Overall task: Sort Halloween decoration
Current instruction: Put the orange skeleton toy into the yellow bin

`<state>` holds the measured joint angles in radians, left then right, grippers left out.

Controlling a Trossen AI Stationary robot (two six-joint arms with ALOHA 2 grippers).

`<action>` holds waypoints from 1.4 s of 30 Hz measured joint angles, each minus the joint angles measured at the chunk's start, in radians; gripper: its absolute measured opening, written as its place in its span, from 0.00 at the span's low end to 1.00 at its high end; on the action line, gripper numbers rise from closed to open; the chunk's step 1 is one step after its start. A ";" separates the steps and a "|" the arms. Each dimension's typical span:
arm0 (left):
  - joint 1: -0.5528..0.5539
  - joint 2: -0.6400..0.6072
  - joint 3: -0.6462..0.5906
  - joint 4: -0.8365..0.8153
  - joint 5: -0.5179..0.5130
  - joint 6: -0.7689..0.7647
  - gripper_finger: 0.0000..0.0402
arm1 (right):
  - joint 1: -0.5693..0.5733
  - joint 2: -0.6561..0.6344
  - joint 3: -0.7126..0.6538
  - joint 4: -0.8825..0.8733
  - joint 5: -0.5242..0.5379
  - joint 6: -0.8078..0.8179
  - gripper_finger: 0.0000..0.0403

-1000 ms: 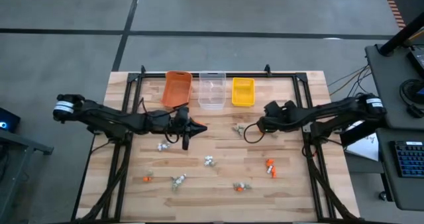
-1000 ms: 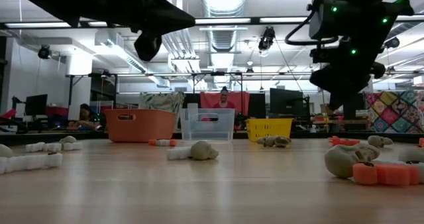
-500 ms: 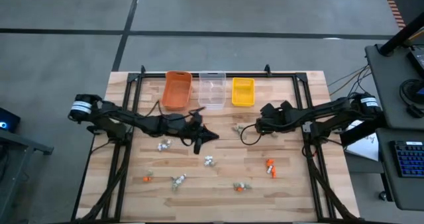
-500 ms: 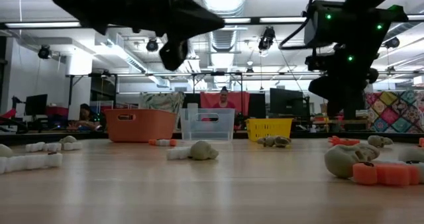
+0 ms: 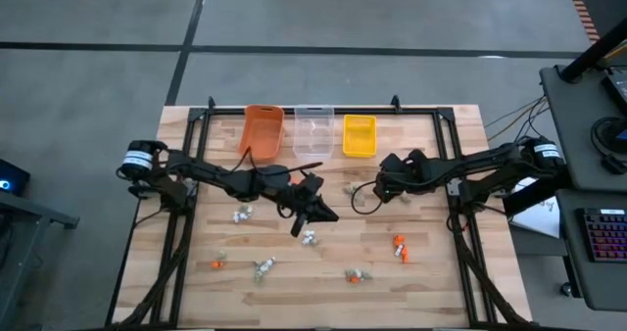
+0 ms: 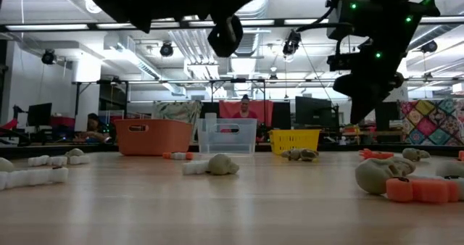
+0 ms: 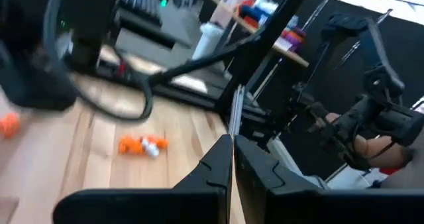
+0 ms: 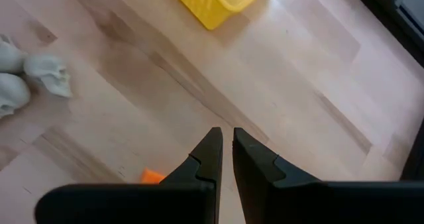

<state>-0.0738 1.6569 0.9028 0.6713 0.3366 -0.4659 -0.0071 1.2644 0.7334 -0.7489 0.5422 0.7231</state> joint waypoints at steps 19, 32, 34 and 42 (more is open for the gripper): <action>-0.006 -0.006 -0.001 0.077 -0.031 -0.019 0.00 | 0.000 0.001 0.084 0.063 0.000 -0.002 0.07; -0.006 -0.007 -0.014 0.104 0.093 -0.044 0.00 | 0.000 0.001 0.133 0.088 0.000 -0.002 0.07; -0.010 -0.008 -0.024 0.097 0.074 -0.061 0.00 | 0.000 0.001 0.140 0.086 0.000 -0.001 0.07; -0.004 0.040 -0.063 0.260 0.136 -0.152 0.00 | 0.000 0.002 0.186 0.088 0.000 -0.002 0.07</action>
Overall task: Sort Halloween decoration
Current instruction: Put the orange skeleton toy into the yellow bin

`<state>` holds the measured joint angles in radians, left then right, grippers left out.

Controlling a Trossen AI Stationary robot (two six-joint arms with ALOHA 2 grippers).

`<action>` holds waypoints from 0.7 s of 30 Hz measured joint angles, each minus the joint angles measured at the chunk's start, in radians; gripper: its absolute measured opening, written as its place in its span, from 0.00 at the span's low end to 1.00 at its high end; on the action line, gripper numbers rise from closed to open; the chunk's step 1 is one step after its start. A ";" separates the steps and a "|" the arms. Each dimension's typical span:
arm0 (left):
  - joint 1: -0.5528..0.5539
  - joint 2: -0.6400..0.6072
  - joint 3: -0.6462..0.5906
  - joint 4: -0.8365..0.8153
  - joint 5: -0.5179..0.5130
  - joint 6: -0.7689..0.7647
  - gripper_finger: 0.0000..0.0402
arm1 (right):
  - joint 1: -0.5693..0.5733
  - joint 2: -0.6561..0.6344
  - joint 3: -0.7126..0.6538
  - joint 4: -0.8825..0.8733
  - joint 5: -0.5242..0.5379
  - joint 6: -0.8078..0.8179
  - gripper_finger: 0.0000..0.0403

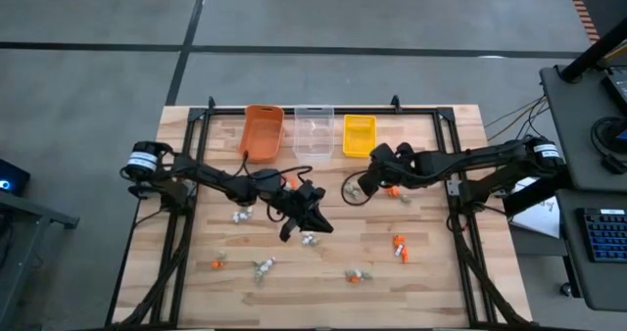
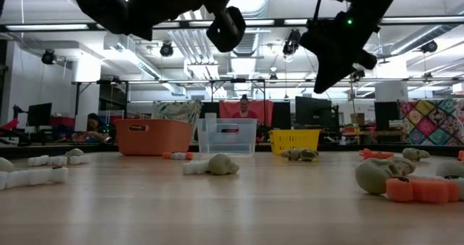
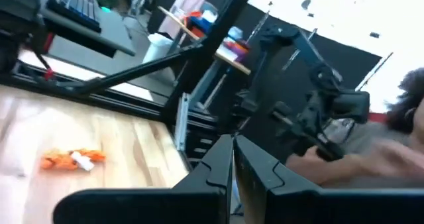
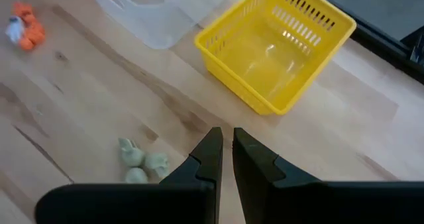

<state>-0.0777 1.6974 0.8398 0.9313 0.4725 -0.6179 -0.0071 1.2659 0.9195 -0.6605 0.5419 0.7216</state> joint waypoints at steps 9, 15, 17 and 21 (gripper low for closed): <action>0.019 -0.096 -0.056 -0.310 0.034 0.021 0.00 | 0.000 0.000 0.052 0.002 0.000 0.000 0.07; 0.019 -0.262 -0.076 -0.701 -0.122 0.109 0.00 | 0.000 0.000 0.082 0.018 0.005 -0.003 0.07; 0.020 -0.334 -0.078 -0.784 -0.168 0.162 0.00 | -0.004 0.000 0.084 0.044 0.036 -0.037 0.07; 0.028 -0.474 -0.077 -0.929 -0.248 0.350 0.00 | -0.011 0.000 0.082 0.050 -0.018 -0.059 0.07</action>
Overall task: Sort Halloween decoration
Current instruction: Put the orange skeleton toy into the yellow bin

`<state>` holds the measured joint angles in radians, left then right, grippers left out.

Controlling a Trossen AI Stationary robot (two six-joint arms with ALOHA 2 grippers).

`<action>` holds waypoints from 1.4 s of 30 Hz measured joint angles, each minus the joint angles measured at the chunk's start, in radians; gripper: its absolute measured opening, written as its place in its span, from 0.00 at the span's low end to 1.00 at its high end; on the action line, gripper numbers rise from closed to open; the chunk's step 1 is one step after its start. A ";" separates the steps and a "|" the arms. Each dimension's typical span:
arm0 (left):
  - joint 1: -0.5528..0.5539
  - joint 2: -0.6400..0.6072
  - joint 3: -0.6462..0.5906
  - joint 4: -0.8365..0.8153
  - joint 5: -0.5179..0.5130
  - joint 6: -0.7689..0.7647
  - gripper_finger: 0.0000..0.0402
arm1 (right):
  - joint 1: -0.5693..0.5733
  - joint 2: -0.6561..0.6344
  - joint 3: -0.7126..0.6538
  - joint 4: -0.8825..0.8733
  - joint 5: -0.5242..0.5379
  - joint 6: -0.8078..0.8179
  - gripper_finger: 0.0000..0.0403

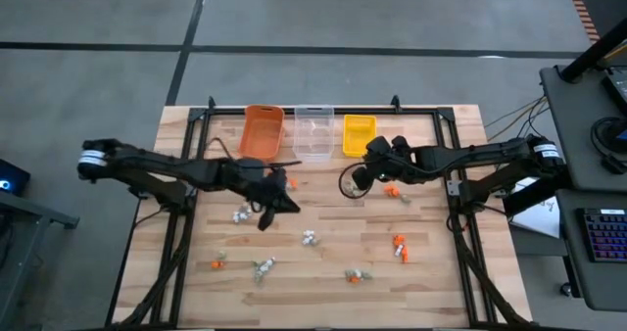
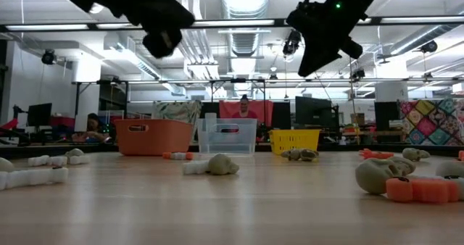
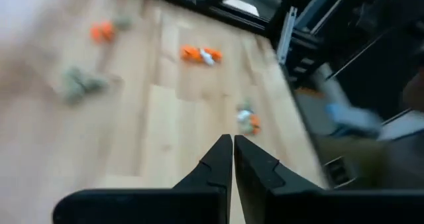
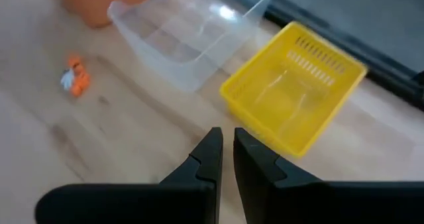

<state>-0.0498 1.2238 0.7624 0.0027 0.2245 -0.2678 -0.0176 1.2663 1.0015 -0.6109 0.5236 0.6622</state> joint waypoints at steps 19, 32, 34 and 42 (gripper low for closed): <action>-0.003 -0.065 0.045 0.126 -0.058 -0.157 0.00 | -0.022 0.000 -0.005 -0.222 -0.558 0.033 0.07; 0.008 0.008 0.045 -0.044 -0.159 -0.102 0.00 | -0.022 0.000 -0.005 -0.160 -0.549 0.033 0.07; 0.008 0.005 0.045 -0.065 -0.209 -0.062 0.00 | -0.025 0.000 -0.005 -0.160 -0.529 0.015 0.07; 0.008 -0.001 0.045 -0.081 -0.244 0.125 0.00 | -0.025 0.000 -0.009 -0.116 -0.241 -0.366 0.07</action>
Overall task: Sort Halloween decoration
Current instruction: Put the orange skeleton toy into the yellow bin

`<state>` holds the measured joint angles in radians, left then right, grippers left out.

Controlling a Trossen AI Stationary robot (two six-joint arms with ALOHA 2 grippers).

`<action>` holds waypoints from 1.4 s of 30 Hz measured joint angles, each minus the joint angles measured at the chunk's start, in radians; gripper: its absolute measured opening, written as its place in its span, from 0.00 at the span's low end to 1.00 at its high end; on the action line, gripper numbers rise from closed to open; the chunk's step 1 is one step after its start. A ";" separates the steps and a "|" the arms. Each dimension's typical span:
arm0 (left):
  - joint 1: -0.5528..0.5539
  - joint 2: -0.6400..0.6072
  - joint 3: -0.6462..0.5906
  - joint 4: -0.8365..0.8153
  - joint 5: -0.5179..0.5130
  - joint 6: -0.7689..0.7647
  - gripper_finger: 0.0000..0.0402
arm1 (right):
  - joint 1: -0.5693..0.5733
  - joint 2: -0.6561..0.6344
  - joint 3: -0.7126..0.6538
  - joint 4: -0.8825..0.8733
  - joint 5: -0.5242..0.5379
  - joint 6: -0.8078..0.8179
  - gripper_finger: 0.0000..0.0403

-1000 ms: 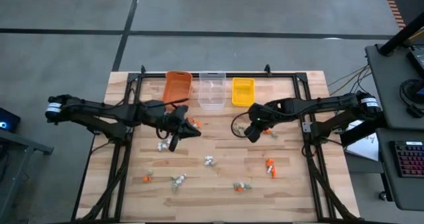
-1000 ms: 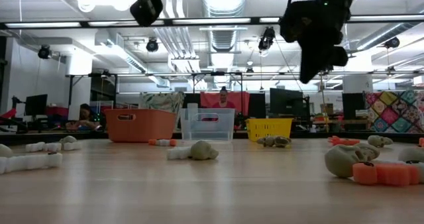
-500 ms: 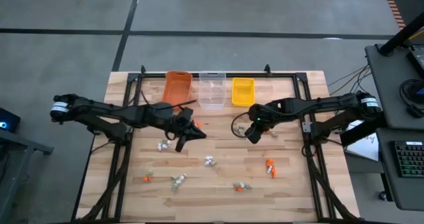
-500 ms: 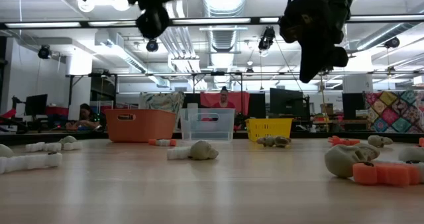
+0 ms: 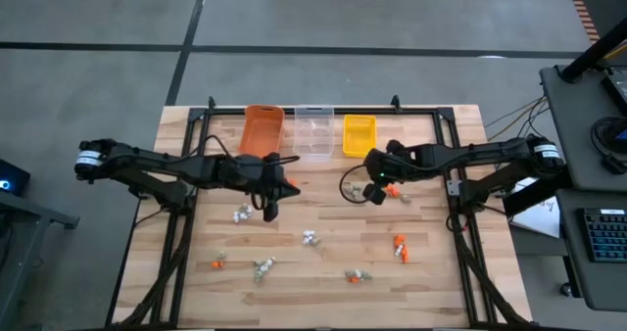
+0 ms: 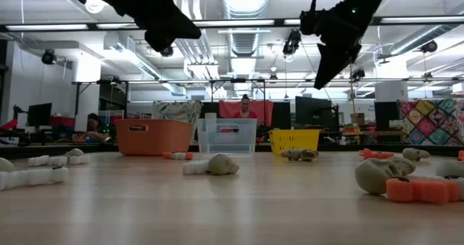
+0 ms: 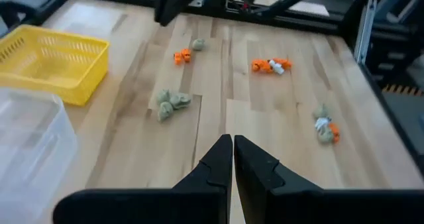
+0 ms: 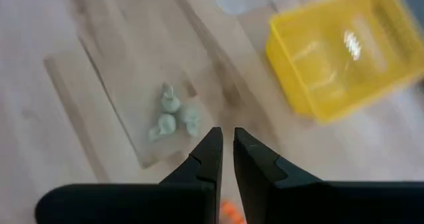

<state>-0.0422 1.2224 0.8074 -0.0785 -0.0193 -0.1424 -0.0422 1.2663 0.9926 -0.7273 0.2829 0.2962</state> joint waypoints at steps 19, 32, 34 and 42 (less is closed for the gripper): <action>0.000 0.000 -0.054 -0.008 0.003 0.156 0.00 | 0.006 0.000 -0.391 0.768 -0.126 -0.327 0.07; 0.000 -0.001 -0.058 0.010 0.004 0.125 0.00 | 0.007 -0.001 -0.417 0.875 -0.125 -0.269 0.07; 0.000 -0.001 -0.058 0.010 0.004 0.125 0.00 | 0.007 -0.001 -0.415 0.874 -0.125 -0.269 0.07; 0.000 0.000 -0.058 0.010 0.004 0.122 0.00 | 0.007 -0.001 -0.411 0.873 -0.125 -0.270 0.07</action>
<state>-0.0422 1.2224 0.7490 -0.0685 -0.0155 -0.0200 -0.0353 1.2655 0.5812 0.1459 0.1581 0.0265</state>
